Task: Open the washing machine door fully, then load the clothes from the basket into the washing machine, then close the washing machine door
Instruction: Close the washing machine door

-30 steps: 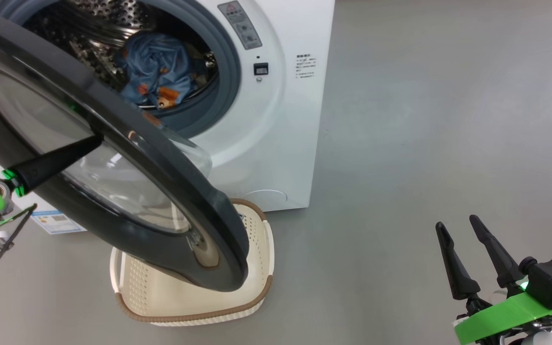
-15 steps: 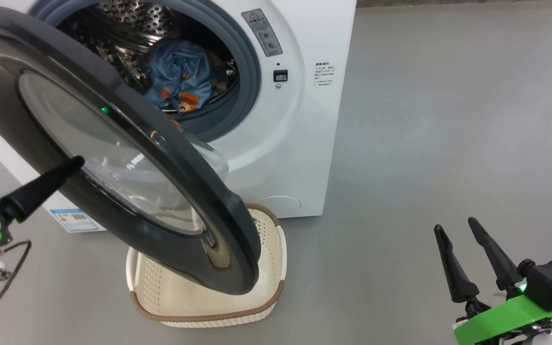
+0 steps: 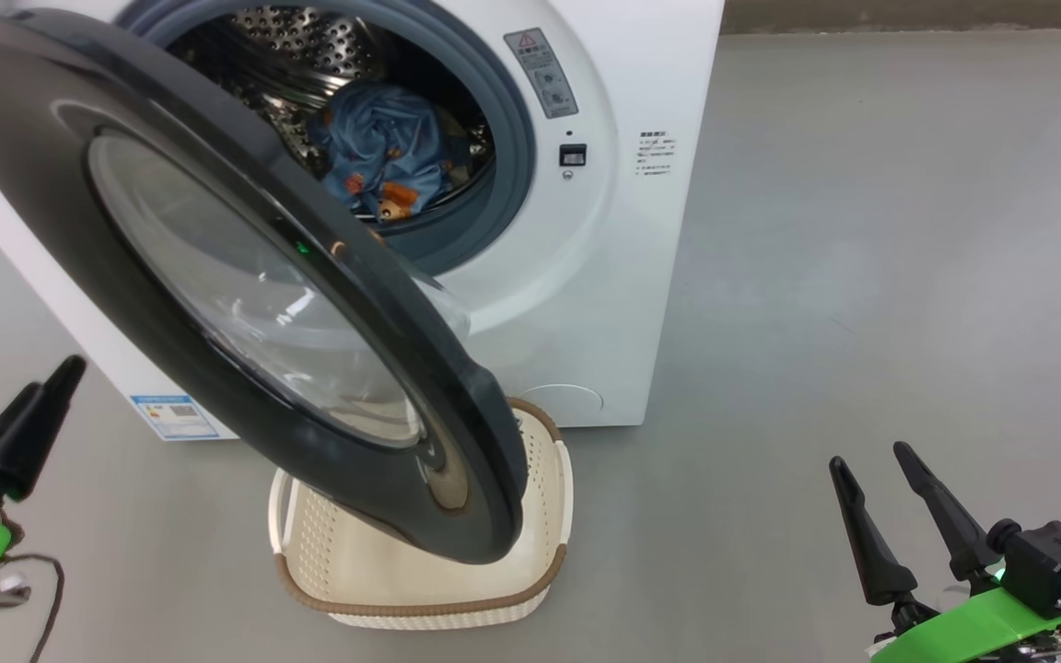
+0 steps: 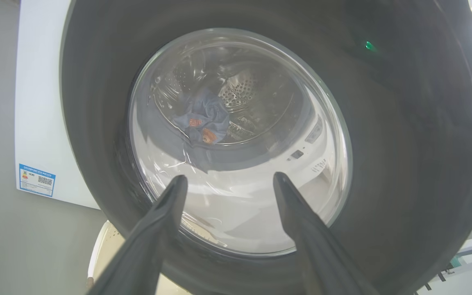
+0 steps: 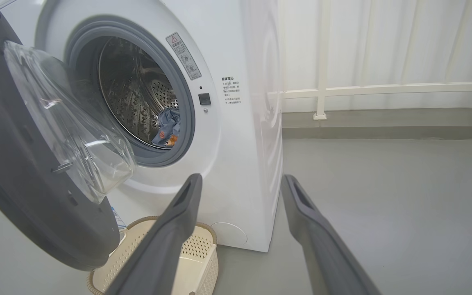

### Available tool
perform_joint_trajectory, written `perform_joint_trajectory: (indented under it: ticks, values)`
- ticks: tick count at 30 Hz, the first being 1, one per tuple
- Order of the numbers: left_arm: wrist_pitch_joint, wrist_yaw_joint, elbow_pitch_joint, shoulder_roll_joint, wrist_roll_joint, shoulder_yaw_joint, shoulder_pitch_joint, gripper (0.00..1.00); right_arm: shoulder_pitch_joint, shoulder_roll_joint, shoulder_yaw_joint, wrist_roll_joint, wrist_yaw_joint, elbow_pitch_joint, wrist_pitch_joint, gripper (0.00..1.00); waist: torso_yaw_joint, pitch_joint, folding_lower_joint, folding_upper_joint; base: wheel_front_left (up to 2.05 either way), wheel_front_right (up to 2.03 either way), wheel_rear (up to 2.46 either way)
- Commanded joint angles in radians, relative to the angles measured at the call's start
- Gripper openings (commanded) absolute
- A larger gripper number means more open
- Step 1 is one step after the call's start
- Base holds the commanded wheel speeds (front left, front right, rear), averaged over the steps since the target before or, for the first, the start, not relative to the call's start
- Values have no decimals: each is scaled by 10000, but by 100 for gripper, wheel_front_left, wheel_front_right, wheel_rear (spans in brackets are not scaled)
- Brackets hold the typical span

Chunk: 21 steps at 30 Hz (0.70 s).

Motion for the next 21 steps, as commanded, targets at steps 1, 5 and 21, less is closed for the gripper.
perform_joint_trajectory:
  ticks: [1, 5, 21]
  values:
    - [-489, -64, -119, 405, 109, 462, -92, 100, -9, -201, 145, -44, 71, -248, -80, 100, 77, 3, 1, 0, 0, 0, 0]
    - [-1710, -64, 81, 326, 230, 274, 355, 100, -19, -200, 171, -49, 71, -247, -80, 100, 197, 8, 1, 0, 0, 0, 0]
    - [-6208, -65, 647, 456, 1407, -1653, 1660, 100, -93, -176, 237, -37, 71, -213, -80, 100, 610, 63, 1, 0, 0, 0, 0]
